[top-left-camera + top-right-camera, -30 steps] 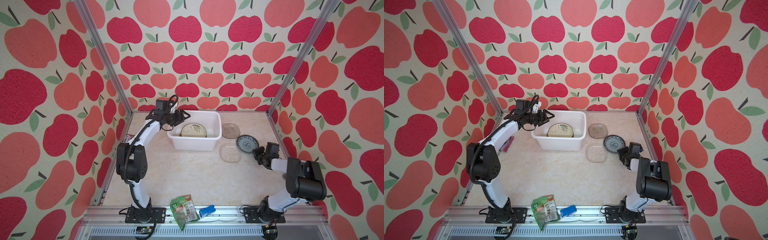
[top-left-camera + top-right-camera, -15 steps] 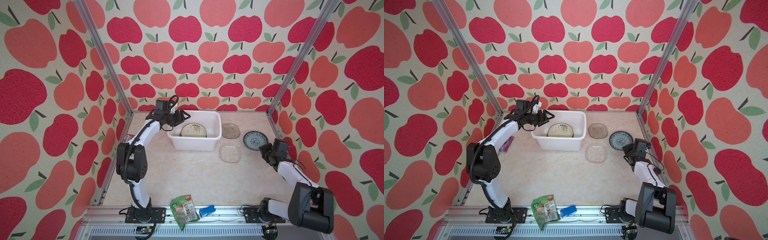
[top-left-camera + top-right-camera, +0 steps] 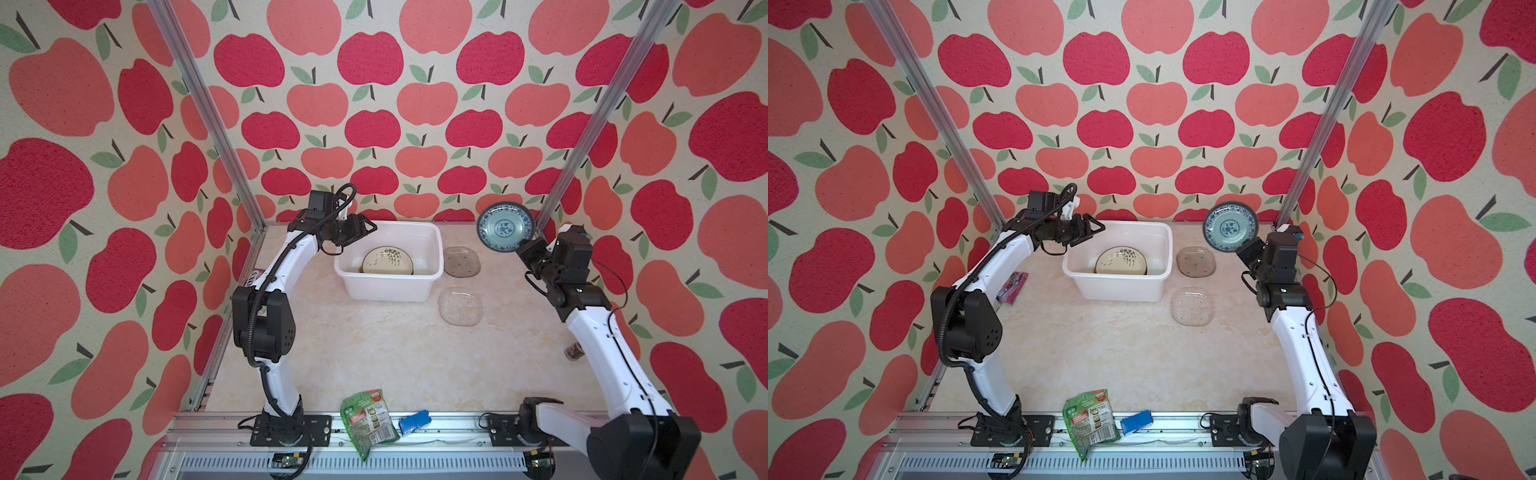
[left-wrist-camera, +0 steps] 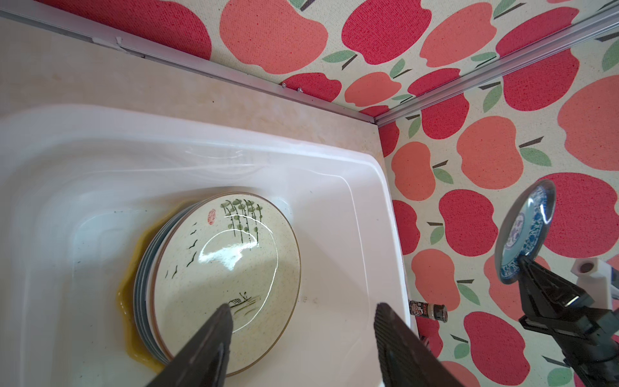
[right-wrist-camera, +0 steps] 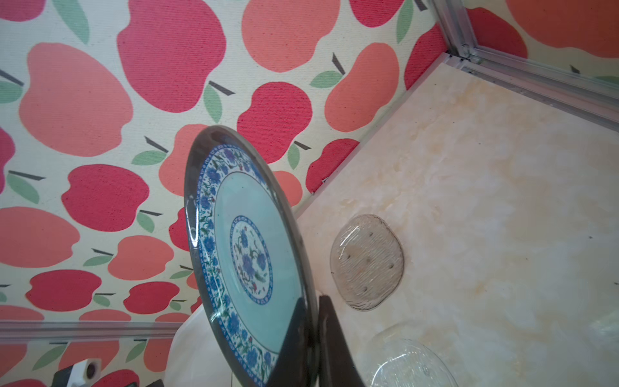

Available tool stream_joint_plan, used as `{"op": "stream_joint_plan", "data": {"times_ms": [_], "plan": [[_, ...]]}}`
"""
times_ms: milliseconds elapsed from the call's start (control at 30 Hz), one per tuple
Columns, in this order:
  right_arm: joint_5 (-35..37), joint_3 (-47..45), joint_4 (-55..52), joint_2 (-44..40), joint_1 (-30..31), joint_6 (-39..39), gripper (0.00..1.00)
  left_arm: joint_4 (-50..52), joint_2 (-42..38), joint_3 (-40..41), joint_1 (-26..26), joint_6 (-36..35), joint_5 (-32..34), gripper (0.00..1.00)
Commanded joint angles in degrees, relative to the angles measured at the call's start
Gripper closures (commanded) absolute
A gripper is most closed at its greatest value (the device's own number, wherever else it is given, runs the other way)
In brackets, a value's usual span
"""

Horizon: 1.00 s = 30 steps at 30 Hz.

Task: Place the plates into the plastic bin on the countertop
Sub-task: Place the plate in the plastic bin.

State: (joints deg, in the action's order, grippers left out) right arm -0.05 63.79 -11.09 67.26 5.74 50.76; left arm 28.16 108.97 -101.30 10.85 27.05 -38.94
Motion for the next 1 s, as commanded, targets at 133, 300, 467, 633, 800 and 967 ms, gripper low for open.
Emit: {"op": "stream_joint_plan", "data": {"times_ms": [133,300,467,633,800,967], "plan": [[-3.4,20.3,-10.8,14.8,10.1,-3.2,1.0,14.8,5.1,-13.4,-0.4,-4.5,5.4,0.3],[-7.8,37.6,-22.4,27.0,14.2,-2.4,1.0,27.0,10.0,-27.3,-0.4,-1.9,6.1,0.3],[-11.0,56.8,-35.5,38.8,18.4,-5.1,1.0,43.2,16.4,-44.0,-0.3,-3.1,9.3,0.3],[-13.1,72.8,-48.9,49.4,21.3,-8.7,1.0,49.8,16.4,-46.3,-0.4,-3.3,12.1,0.31],[-15.7,81.4,-56.7,57.2,23.2,-10.8,1.0,45.0,12.4,-38.1,0.2,-2.9,12.8,0.32],[-15.9,84.0,-59.4,62.3,24.4,-11.9,1.0,44.6,12.3,-38.3,0.6,-3.0,12.4,0.33]]}}
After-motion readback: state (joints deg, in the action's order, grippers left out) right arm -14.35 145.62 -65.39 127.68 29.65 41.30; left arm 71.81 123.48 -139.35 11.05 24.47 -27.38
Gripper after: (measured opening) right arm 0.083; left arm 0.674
